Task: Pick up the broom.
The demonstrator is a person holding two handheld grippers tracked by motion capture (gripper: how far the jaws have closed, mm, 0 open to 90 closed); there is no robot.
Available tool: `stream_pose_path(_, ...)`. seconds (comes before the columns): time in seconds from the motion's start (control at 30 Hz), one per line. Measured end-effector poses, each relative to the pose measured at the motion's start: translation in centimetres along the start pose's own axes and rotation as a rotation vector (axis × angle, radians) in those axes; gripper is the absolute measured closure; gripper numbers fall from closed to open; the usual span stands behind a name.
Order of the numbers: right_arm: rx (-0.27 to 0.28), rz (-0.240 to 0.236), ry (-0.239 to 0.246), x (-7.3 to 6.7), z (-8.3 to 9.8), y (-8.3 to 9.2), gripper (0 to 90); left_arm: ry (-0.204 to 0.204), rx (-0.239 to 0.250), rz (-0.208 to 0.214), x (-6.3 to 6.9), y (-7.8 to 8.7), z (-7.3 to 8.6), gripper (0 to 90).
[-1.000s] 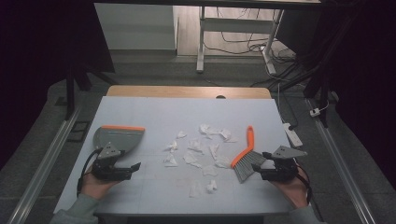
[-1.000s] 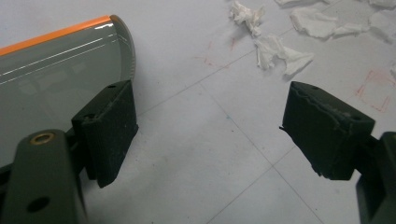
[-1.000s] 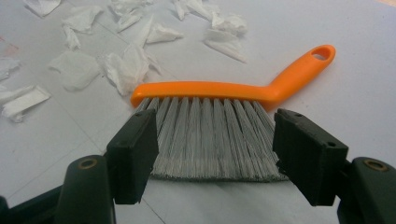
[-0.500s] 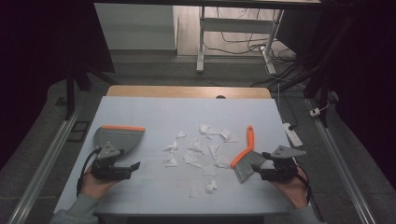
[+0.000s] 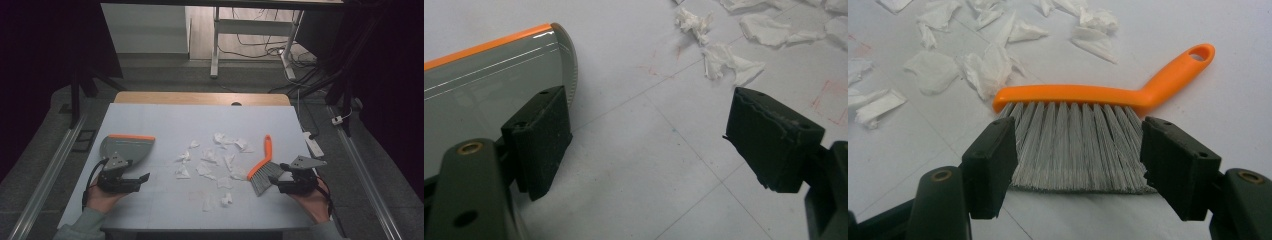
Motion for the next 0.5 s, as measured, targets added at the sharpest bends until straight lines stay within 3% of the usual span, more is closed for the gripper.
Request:
stream_pose_path(0.17, -0.003, 0.010, -0.004, 0.0, -0.4, 0.1, 31.6, 0.000, 0.007, -0.006, 0.0, 0.0, 0.0, 19.2)
stream_pose_path(0.27, 0.020, -0.034, -0.028, 0.0, -0.9, 0.3, 30.5, -0.009, 0.009, -0.010, 0.1, 0.0, -0.2, 19.1)
stream_pose_path(0.33, 0.030, -0.037, -0.038, 0.0, -1.6, 0.5, 30.6, -0.023, 0.012, -0.014, 0.2, -0.1, -0.6, 19.1)
stream_pose_path(0.5, -0.006, -0.005, -0.042, 0.2, -3.0, 0.8, 30.7, -0.040, -0.010, -0.019, 0.2, -0.4, -0.8, 19.0)
Point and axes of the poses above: each handheld gripper's, and its own axes: y roughly backward along the jaws, z roughly out of its underside, x roughly to its right, the point moved 3 cm from there along -y, roughly forward along the jaws, and after that the axes turned 15 degrees about y, right-handed, at the moved point
